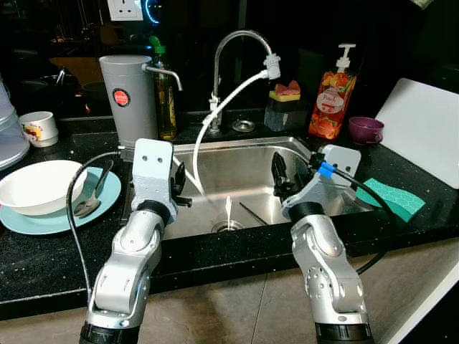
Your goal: Kitchen organization
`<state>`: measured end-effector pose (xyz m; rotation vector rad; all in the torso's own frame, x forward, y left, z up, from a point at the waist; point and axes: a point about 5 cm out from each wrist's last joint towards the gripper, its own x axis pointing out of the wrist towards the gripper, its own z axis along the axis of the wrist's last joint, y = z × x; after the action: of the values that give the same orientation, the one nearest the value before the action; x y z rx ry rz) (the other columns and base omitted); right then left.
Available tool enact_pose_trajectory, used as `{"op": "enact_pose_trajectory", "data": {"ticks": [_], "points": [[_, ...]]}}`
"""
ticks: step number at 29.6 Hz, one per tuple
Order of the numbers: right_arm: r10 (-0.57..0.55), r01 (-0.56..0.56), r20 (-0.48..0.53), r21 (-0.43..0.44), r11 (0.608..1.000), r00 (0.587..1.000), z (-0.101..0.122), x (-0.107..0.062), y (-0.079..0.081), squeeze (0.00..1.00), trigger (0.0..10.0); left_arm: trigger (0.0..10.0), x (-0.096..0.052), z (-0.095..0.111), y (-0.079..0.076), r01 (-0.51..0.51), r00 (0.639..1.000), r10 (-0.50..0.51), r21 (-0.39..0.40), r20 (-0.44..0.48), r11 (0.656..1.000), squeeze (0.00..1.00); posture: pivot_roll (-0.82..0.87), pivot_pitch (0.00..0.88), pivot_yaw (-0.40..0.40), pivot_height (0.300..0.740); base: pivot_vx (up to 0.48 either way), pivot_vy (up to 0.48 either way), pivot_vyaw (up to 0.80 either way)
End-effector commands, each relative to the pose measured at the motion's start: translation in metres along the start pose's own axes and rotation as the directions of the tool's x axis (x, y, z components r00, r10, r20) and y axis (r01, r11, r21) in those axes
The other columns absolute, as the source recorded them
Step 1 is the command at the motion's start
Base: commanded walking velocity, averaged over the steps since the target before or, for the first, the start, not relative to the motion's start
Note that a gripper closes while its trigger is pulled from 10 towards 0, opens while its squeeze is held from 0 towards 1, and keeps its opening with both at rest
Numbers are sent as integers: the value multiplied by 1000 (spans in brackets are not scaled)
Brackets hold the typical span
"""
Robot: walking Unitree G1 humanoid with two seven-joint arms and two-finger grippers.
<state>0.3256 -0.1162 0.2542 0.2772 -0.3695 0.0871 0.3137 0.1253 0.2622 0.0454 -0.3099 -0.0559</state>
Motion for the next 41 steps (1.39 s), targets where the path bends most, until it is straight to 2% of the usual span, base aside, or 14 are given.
{"op": "enact_pose_trajectory", "data": {"ticks": [1, 41], "points": [[-4, 4, -1, 5, 1000, 1000, -1, 1, 0, 0, 10000, 10000, -1, -3, 0, -1, 1000, 1, 3, -19, 1000, 0, 183, 66, -14, 740, 0, 0, 0], [1, -1, 7, 3, 1000, 1000, 1, 2, 0, 0, 10000, 10000, 0, -4, -2, 7, 1000, -7, 5, -17, 1000, 0, 178, 50, -11, 740, 0, 0, 0]]}}
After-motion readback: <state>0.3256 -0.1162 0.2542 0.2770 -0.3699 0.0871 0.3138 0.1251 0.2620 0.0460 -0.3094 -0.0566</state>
